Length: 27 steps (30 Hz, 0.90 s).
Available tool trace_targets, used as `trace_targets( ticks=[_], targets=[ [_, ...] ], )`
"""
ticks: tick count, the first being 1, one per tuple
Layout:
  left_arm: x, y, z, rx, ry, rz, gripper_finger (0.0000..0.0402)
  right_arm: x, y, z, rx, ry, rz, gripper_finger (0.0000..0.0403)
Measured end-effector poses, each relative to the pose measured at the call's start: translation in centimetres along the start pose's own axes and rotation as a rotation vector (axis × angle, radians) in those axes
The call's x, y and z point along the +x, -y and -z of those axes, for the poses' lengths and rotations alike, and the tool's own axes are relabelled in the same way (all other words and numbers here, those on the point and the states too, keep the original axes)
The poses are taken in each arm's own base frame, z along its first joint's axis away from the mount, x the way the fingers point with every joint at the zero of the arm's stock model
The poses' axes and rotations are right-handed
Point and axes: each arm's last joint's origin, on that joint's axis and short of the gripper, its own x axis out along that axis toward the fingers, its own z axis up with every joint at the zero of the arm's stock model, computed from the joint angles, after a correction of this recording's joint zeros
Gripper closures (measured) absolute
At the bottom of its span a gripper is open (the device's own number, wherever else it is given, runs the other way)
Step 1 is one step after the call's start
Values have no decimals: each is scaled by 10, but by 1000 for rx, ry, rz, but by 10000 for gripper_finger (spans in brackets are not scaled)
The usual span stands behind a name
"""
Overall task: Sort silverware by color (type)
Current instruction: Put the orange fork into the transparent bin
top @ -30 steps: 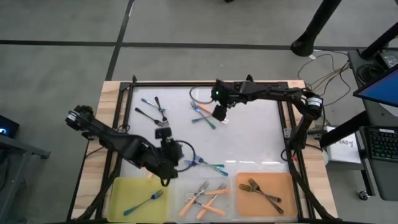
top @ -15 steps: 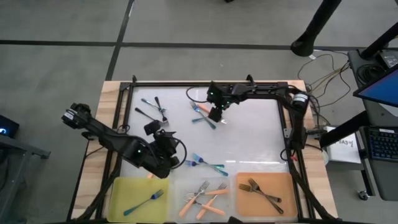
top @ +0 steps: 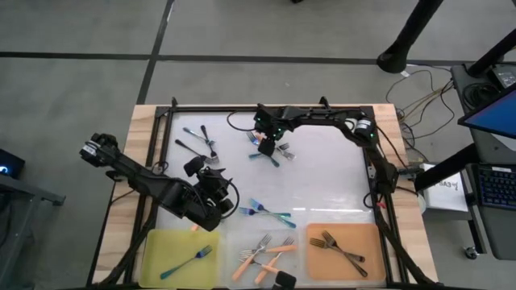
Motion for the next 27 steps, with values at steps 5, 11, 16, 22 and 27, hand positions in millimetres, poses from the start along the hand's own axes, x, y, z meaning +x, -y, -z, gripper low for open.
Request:
trace_targets(
  ticks=[5,11,16,22,27],
  targets=[
    [0,-1,1,18,-6,-10,247,10,3,-8,3,-53,-8,202],
    [0,-3,1,35,2,-27,247,12,4,-12,-3,-93,-9,213],
    [0,-3,1,31,7,-32,247,9,4,-12,0,-105,-7,282],
    [0,-4,1,-14,32,-50,247,2,7,-14,3,-121,-9,364],
    [1,-5,2,-62,86,-93,247,-23,7,-27,-4,-126,-9,364]
  ],
)
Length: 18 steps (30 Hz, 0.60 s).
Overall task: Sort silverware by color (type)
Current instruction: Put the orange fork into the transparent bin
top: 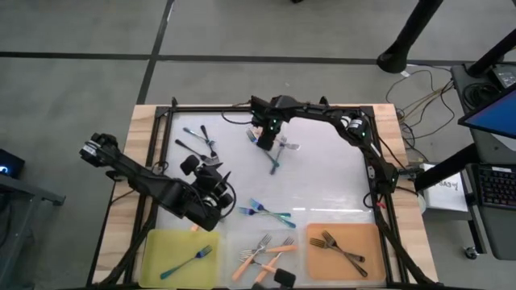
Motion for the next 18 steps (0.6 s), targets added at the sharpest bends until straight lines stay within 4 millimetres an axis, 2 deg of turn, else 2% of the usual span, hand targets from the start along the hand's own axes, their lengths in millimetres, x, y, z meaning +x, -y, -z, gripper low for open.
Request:
trace_targets(
  ticks=[4,10,15,18],
  targets=[
    [6,-1,13,-56,44,-51,247,-31,-2,-12,-21,48,4,364],
    [20,-6,49,-211,139,-125,247,-94,-17,-25,-70,217,8,364],
    [30,-14,75,-346,317,-169,247,-133,-44,-22,-165,317,6,364],
    [35,-19,88,-364,347,-179,247,-149,-61,-18,-213,368,57,364]
  ],
)
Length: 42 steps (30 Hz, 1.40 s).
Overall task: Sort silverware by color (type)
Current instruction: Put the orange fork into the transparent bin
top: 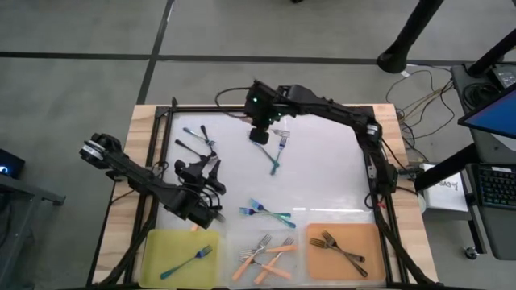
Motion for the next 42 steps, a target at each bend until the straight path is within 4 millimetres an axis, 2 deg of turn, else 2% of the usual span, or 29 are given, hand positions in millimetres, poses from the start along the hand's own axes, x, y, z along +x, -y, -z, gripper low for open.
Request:
trace_targets(
  ticks=[6,8,14,21,26,31,36,42],
  targets=[
    [10,-8,13,0,17,-35,247,-18,-32,-5,-96,21,110,364],
    [17,-9,16,50,-47,-67,247,-24,-39,-6,-108,30,131,364],
    [43,-7,23,279,-362,-94,247,-36,-40,-2,-73,9,133,364],
    [89,10,25,429,-384,101,247,-49,-36,8,-32,-75,223,364],
    [122,3,25,291,-281,292,247,-62,-34,16,21,-129,265,364],
    [142,-24,17,51,-94,365,247,-69,-32,21,49,-153,337,360],
    [140,-46,6,-183,129,518,247,-66,-34,21,47,-156,334,361],
    [131,-59,-3,-332,289,570,247,-55,-43,17,21,-101,323,361]
  ],
)
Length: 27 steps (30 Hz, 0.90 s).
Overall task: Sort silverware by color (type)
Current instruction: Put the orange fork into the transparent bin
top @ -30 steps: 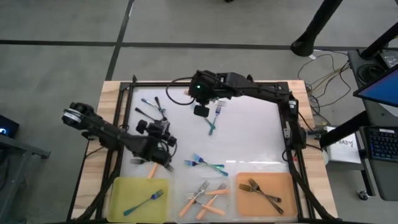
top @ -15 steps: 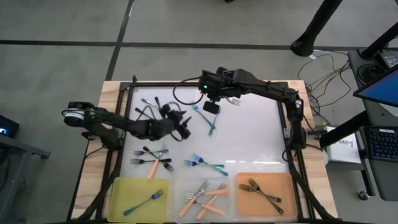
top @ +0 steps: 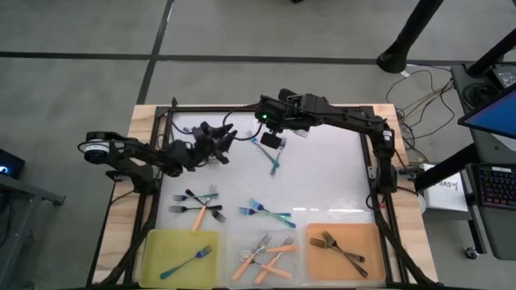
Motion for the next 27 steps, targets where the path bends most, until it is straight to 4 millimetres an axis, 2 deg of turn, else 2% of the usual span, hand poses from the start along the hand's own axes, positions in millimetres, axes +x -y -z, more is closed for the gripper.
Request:
trace_targets(
  ticks=[12,18,27],
  targets=[
    [0,-4,-3,-46,32,-24,247,4,-42,-15,-153,206,-33,361],
    [0,-2,-3,-57,16,30,242,2,-43,-21,-159,276,-26,361],
    [4,1,-4,-75,23,57,194,1,-43,-25,-156,313,-23,361]
  ],
)
